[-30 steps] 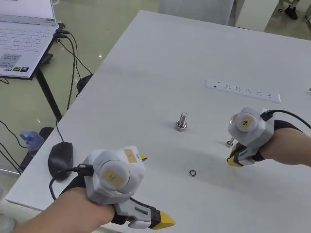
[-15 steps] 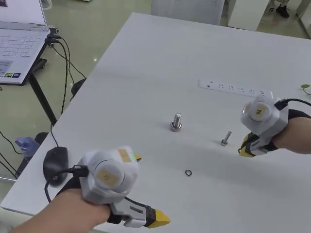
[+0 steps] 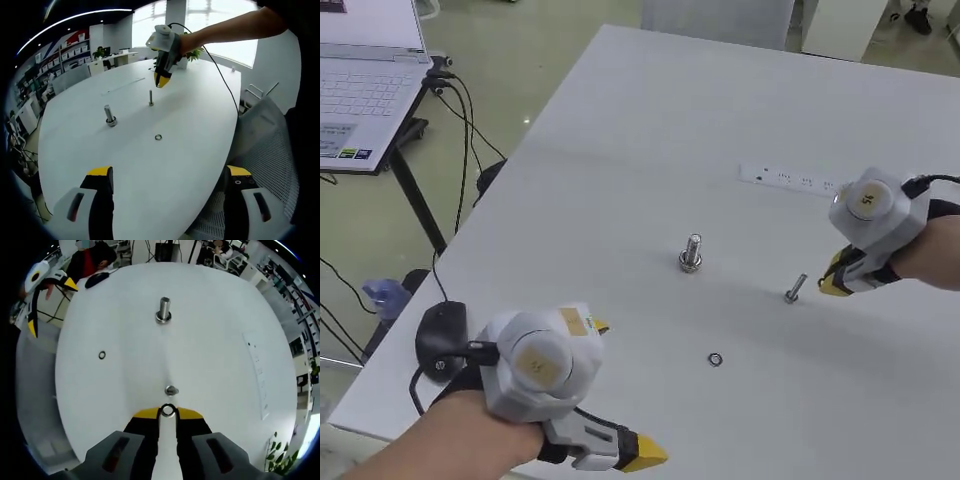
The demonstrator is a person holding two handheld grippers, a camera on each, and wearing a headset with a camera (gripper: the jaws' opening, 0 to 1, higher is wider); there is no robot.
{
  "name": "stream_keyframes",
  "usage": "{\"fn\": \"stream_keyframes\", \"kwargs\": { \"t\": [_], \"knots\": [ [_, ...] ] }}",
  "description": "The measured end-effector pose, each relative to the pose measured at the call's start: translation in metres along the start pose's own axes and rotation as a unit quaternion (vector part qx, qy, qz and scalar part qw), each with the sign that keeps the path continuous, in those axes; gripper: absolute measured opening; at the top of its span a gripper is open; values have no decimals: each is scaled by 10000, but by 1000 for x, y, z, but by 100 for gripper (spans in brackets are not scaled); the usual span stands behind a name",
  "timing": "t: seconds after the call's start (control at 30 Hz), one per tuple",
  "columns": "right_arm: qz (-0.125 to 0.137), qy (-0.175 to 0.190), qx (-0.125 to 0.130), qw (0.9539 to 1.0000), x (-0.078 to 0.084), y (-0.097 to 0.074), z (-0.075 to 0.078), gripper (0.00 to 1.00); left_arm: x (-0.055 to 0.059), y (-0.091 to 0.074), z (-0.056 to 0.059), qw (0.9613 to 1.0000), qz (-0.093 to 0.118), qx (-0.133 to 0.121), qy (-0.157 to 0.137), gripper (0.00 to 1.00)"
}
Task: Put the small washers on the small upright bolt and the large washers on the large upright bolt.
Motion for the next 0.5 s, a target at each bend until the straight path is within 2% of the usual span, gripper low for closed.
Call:
{"fn": "stream_keyframes", "kwargs": {
  "t": [0.17,0.5],
  "knots": [
    [45,-44,-14,10000,-8,4,3,13,1,0,-4,10000,-16,-35,-31,91],
    [65,-80,-45,9999,-17,14,10,13,1,2,-4,10000,-39,32,-47,90]
  ]
}}
Point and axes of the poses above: the centre of the closed fingertips' face, and the gripper's own axes: y roughly forward along the fingers, z roughly to its right, x roughly out of its underside, the point moved 3 cm from there along -y, roughly backward along the fingers, and after that the axes turned 5 degrees about -z, right-handed, at the moved point
